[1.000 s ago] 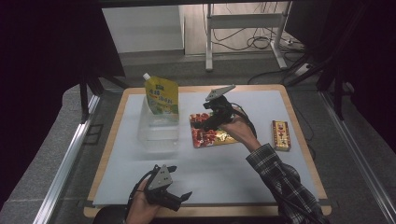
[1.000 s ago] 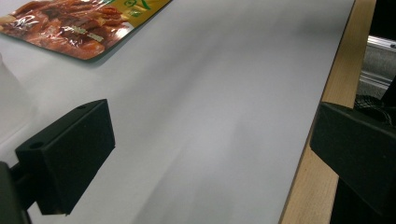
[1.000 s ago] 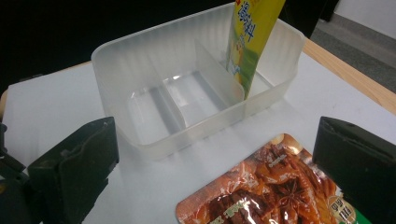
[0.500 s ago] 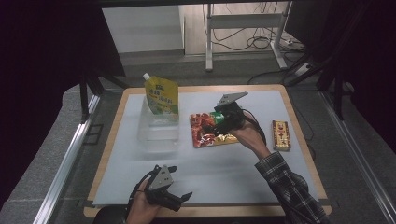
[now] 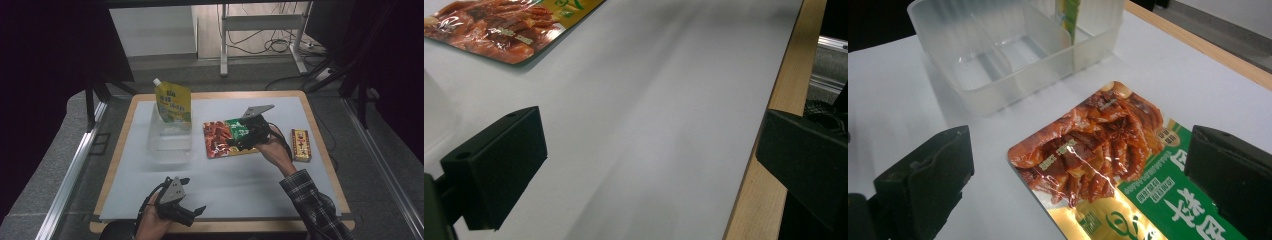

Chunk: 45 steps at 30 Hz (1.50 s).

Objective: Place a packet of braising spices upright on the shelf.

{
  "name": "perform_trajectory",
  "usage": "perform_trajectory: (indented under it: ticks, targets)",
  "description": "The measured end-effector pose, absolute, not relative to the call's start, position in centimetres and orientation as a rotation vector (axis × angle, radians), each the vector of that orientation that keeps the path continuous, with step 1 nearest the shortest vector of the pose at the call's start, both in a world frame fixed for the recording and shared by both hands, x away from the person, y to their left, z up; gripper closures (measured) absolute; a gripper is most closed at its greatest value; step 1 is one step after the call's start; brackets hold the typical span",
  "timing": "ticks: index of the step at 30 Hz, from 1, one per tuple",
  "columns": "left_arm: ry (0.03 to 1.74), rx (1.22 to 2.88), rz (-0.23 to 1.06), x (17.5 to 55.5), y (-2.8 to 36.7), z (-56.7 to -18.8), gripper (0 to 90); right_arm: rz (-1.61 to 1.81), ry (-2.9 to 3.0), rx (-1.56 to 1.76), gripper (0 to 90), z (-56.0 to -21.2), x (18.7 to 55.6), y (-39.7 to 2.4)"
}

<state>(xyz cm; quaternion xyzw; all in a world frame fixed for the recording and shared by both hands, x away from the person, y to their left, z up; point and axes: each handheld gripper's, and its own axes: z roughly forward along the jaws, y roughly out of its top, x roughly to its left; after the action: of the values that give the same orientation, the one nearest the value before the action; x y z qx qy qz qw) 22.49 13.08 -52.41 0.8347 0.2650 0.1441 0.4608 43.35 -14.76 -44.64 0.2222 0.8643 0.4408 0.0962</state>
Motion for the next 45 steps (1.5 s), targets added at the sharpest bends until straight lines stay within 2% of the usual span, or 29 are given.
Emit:
perform_trajectory:
  ticks: [20, 34, 45]
  targets:
    - [0.647, 2.056, 0.349, 22.5, 13.1, -52.4, 0.0, 1.165, 2.515, 0.832, 0.0, -47.7, 44.4, -18.2]
    - [0.645, 2.061, 0.350, 22.5, 13.0, -52.5, 0.0, 1.029, 2.488, 1.042, 0.0, -50.7, 46.4, -21.2]
    - [0.643, 2.063, 0.350, 22.5, 13.0, -52.5, 0.0, 1.022, 2.531, 1.153, 0.0, -52.2, 47.1, -22.1]
